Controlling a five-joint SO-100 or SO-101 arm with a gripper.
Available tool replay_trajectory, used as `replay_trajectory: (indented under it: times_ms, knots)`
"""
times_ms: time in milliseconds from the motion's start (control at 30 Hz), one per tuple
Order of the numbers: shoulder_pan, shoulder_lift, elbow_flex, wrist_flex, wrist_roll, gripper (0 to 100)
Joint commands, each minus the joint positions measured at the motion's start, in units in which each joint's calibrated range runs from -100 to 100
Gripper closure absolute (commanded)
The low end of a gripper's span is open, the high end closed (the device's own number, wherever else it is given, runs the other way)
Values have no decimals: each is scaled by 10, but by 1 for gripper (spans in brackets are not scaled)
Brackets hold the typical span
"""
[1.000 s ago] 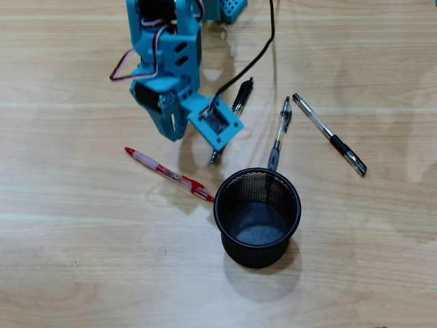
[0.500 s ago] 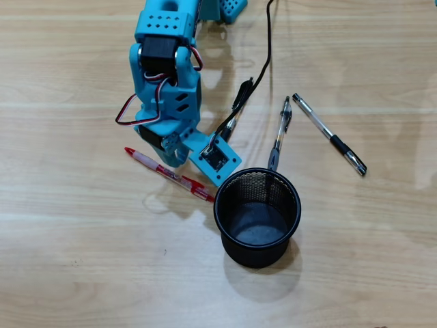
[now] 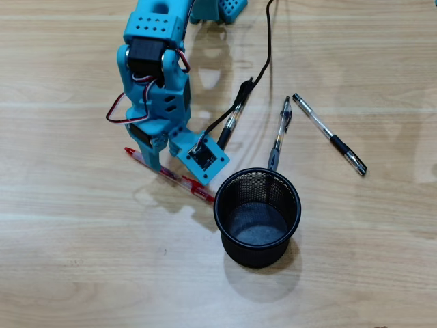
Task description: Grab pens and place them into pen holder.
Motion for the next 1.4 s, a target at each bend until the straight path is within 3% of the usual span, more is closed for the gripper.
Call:
replay_trajectory:
  times_ms: [0, 400, 567, 867, 1367]
  knots:
    - [3, 30, -56, -4, -10, 86]
    - [-4, 136, -140, 5, -22, 87]
    - [0, 136, -145, 17, -22, 98]
    - [17, 125, -147, 32, -22, 98]
    - [6, -114, -143, 56, -22, 98]
